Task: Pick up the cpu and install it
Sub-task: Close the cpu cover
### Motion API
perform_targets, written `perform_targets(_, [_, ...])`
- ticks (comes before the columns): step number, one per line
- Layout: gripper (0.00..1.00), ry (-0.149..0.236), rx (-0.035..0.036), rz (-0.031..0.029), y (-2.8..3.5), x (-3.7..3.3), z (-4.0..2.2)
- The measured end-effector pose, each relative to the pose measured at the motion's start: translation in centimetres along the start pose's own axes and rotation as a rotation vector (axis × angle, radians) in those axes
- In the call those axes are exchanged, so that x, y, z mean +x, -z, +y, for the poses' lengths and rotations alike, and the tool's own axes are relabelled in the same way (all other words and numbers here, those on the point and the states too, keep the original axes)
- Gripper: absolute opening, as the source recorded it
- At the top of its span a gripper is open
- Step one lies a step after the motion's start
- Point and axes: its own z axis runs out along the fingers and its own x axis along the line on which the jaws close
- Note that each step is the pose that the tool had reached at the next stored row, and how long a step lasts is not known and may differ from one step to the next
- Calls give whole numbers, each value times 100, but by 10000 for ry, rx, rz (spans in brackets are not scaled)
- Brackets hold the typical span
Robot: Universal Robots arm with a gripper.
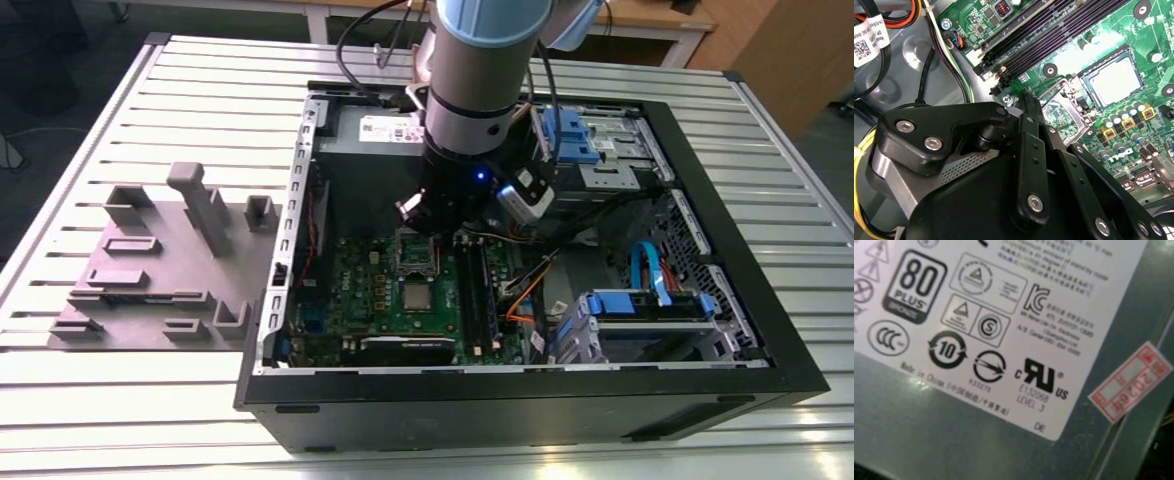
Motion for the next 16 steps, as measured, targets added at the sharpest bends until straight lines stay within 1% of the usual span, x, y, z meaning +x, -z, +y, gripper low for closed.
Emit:
perform_targets(3, [10,0,4,-5,12,2,0])
perform_targets(9, [10,0,10,-22,72,3,2])
perform_targets(14, [10,-1,9,-27,72,2,1])
perform_targets(16, [10,-5,-7,-33,62,2,2])
